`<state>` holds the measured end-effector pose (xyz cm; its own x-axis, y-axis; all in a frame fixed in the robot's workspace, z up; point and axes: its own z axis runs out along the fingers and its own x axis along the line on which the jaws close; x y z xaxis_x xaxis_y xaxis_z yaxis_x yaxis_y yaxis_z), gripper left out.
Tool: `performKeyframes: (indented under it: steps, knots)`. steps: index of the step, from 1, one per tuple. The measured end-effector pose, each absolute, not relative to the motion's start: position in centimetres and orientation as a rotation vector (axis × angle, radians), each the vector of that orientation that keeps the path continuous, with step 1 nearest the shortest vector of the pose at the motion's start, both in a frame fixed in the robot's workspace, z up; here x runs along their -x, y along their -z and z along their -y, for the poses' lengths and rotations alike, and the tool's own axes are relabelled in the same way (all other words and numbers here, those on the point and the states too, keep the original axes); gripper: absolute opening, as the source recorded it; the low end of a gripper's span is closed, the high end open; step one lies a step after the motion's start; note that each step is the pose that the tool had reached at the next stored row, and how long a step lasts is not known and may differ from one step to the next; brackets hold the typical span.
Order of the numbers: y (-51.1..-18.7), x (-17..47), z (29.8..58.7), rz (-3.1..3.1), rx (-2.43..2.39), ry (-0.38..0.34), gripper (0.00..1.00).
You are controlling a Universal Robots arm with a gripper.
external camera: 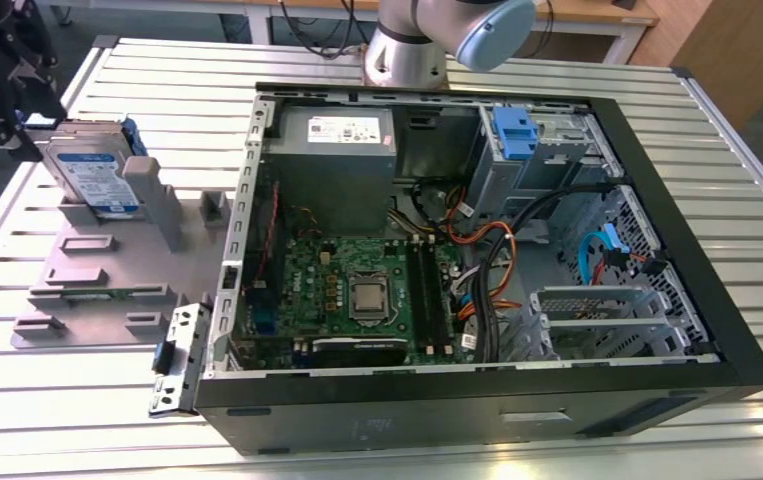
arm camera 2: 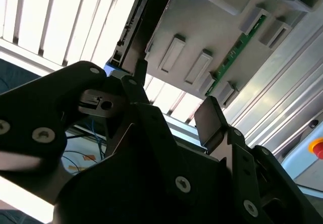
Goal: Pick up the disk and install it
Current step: 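Pick up the disk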
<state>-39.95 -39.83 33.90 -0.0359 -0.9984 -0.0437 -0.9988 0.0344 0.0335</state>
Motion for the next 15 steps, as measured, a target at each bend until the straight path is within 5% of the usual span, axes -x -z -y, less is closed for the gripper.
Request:
performKeyframes:
  steps: [15]
  knots:
    - [-33.4,40.0,38.6,-2.242,2.174,-0.099,0.65]
